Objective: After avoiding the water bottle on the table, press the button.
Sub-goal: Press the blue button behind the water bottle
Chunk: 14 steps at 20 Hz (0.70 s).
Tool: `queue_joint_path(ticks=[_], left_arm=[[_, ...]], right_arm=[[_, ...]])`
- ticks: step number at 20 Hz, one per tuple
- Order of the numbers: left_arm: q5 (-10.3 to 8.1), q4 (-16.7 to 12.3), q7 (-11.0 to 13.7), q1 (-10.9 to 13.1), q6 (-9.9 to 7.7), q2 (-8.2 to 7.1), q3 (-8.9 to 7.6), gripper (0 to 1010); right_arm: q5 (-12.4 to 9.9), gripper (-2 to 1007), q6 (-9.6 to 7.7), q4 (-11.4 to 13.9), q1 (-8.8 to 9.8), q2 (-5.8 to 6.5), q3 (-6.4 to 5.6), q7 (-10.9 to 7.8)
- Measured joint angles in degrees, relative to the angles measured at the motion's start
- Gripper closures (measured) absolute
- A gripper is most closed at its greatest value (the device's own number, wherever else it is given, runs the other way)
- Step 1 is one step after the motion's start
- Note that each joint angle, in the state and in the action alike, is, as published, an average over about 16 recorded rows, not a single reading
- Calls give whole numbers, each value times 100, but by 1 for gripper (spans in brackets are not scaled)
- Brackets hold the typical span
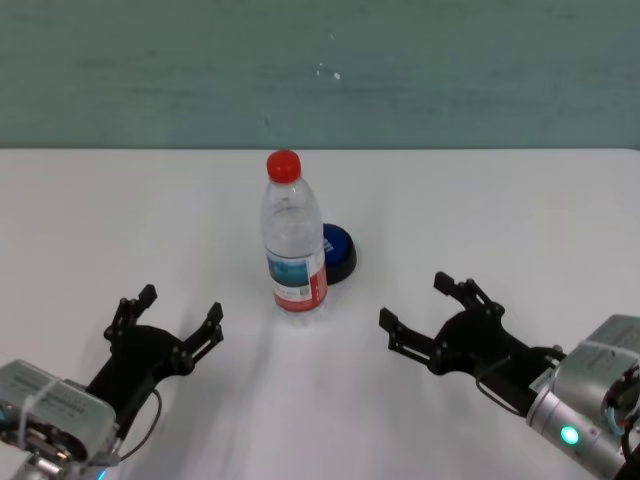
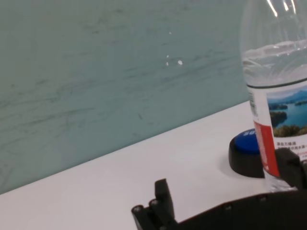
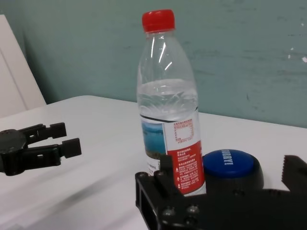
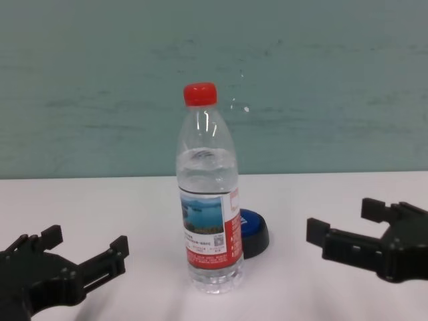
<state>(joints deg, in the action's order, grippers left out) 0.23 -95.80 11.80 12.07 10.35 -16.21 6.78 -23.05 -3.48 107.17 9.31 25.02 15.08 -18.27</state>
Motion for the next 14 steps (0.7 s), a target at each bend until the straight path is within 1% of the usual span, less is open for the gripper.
queue_joint_path(ticks=[8,11,14], left_arm=[[0,0,0,0,0,0,0,10],[0,0,0,0,0,0,0,10],[0,0,0,0,0,0,0,10]], right_arm=[[2,1,-13,35,26,12,-5,49],[9,1,-30,49,37,34,-36,67],[17,1,-60,75,45,83,-92,71]])
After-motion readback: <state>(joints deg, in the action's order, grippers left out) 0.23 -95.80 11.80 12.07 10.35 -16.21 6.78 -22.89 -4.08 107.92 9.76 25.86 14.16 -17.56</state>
